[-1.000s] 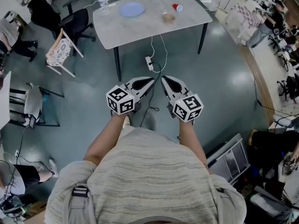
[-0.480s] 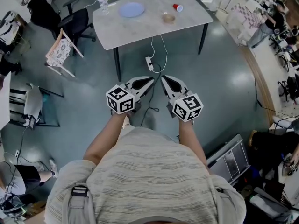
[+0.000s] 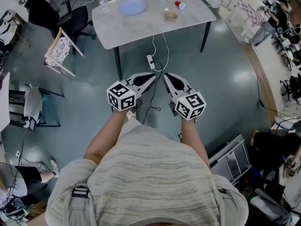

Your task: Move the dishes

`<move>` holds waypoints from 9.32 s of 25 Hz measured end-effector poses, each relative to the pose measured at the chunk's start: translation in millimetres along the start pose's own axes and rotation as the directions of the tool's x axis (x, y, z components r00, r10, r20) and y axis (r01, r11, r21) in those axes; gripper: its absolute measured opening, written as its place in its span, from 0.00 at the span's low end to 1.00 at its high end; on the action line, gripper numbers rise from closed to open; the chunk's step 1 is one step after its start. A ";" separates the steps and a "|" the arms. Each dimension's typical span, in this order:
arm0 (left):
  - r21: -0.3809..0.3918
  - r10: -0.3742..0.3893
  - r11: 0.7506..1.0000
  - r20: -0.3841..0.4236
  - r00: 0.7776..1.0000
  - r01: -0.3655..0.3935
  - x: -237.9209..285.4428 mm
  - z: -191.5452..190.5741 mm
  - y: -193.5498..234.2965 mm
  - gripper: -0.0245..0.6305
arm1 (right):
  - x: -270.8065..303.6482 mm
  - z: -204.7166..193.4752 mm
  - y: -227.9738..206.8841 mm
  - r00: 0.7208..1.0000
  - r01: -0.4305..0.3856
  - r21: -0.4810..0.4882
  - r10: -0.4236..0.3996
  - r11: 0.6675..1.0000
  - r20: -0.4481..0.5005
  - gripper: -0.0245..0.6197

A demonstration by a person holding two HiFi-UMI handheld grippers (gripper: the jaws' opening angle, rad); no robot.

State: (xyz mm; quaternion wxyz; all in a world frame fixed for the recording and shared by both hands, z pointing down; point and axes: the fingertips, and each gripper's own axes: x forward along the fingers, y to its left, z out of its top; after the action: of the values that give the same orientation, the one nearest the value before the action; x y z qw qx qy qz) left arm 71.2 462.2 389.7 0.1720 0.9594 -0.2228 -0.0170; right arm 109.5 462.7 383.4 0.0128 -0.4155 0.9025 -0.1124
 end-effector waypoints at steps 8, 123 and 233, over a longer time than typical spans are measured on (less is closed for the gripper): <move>-0.036 0.012 0.999 0.011 1.000 -0.011 1.4 13.3 59.6 0.07 | 55.6 -3.8 -16.6 0.999 -0.004 0.011 0.004 1.000 -0.038 0.07; -0.193 -0.117 0.980 -0.407 0.906 0.040 360.7 11.0 575.3 0.08 | 437.6 -99.5 -510.2 0.730 0.152 -0.189 -0.239 0.970 -0.640 0.21; -0.263 0.179 0.923 -0.352 0.919 -0.281 185.3 37.2 713.8 0.08 | 716.3 -103.6 -373.6 0.698 -0.408 -0.449 -0.045 0.795 -0.715 0.20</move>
State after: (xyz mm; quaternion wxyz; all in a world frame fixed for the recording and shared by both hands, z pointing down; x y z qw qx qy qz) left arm -67.0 -230.8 603.9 0.3543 0.8772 -0.2987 0.1257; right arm -92.2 -291.9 614.4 -0.4411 -0.2292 0.8674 0.0212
